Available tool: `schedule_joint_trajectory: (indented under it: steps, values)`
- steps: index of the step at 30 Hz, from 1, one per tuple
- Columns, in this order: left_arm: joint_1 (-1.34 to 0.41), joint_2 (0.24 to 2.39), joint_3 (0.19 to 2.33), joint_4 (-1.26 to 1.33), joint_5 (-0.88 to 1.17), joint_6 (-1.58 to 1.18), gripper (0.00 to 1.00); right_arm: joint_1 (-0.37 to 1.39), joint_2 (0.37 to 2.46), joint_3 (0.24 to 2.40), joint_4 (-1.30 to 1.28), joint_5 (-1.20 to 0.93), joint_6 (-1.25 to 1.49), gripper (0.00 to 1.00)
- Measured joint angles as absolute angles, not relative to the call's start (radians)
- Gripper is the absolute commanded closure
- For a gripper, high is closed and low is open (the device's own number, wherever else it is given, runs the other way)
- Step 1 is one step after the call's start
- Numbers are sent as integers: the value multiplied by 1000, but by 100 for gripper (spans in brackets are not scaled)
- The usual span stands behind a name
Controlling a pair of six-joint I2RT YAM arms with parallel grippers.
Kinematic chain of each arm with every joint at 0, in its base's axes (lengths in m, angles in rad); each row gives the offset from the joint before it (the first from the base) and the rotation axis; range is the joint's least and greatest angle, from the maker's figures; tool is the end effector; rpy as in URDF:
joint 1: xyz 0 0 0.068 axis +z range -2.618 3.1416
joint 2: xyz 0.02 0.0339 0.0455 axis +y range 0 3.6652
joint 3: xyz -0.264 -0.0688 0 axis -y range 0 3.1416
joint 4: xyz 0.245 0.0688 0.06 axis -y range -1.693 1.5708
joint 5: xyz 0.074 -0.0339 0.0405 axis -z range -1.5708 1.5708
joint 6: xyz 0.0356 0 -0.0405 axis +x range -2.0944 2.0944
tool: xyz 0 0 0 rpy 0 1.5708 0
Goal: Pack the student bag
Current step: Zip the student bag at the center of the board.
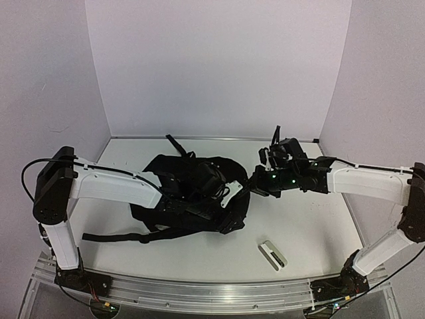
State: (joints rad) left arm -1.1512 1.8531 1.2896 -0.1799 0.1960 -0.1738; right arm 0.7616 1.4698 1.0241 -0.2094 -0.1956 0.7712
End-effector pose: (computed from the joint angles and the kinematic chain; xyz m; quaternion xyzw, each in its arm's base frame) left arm 0.1619 -0.3799 0.2132 0.4625 0.7861 -0.3167 0.2603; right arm 0.2317 0.2304 0.2583 -0.0389 0.8929 0.3682 0.2562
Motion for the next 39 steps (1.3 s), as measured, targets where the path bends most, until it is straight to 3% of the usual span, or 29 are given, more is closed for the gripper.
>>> schedule_joint_trajectory:
  steps: [16, 27, 39]
  values:
    - [-1191, 1900, 1373, -163, -32, -137, 37, 747, 1400, 976, -203, -177, 813, 100]
    - [-1190, 1901, 1372, -121, -2, -178, 36, 748, 1387, 975, -194, -174, 824, 100]
    - [-1223, 1836, 1352, 94, 76, -149, 36, 758, 1360, 918, -187, -146, 853, 100]
